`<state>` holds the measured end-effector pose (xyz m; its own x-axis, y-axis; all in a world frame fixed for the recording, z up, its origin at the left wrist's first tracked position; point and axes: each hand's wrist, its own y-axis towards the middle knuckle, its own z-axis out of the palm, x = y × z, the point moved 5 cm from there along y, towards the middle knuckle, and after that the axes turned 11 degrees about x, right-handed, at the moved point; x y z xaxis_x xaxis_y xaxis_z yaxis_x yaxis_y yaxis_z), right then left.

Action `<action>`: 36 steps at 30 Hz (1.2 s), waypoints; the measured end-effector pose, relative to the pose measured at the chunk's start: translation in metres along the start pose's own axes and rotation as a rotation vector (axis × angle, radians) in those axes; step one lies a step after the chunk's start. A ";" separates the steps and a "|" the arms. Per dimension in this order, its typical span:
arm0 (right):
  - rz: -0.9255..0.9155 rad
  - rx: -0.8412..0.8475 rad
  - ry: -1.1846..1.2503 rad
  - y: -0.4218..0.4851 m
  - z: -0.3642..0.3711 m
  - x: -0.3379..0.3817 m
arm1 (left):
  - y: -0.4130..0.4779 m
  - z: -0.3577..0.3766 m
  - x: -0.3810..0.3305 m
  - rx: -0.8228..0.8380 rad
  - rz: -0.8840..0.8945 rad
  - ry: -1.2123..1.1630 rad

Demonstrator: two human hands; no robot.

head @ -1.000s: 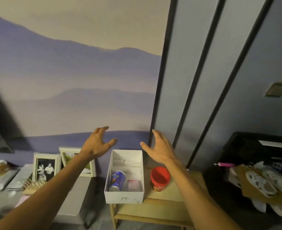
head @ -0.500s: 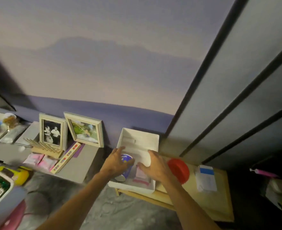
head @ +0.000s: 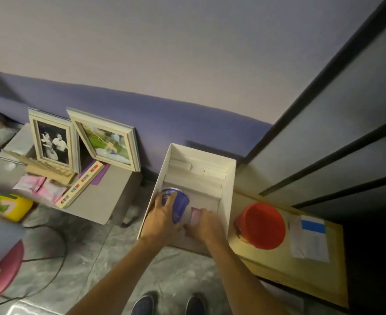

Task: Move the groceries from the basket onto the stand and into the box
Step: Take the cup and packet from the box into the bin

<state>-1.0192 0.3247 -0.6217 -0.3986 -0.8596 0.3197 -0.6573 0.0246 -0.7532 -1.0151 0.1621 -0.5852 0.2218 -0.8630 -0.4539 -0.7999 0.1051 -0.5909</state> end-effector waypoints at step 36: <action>-0.379 -0.824 0.426 -0.330 -0.254 -0.056 | -0.161 -0.155 -0.242 -0.069 0.868 -0.308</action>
<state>-0.9422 0.4944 -0.2452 -0.1613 -0.6331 0.7571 -0.9621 0.2719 0.0224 -1.0262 0.2777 -0.2764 -0.3410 -0.3247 -0.8822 -0.7843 0.6157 0.0765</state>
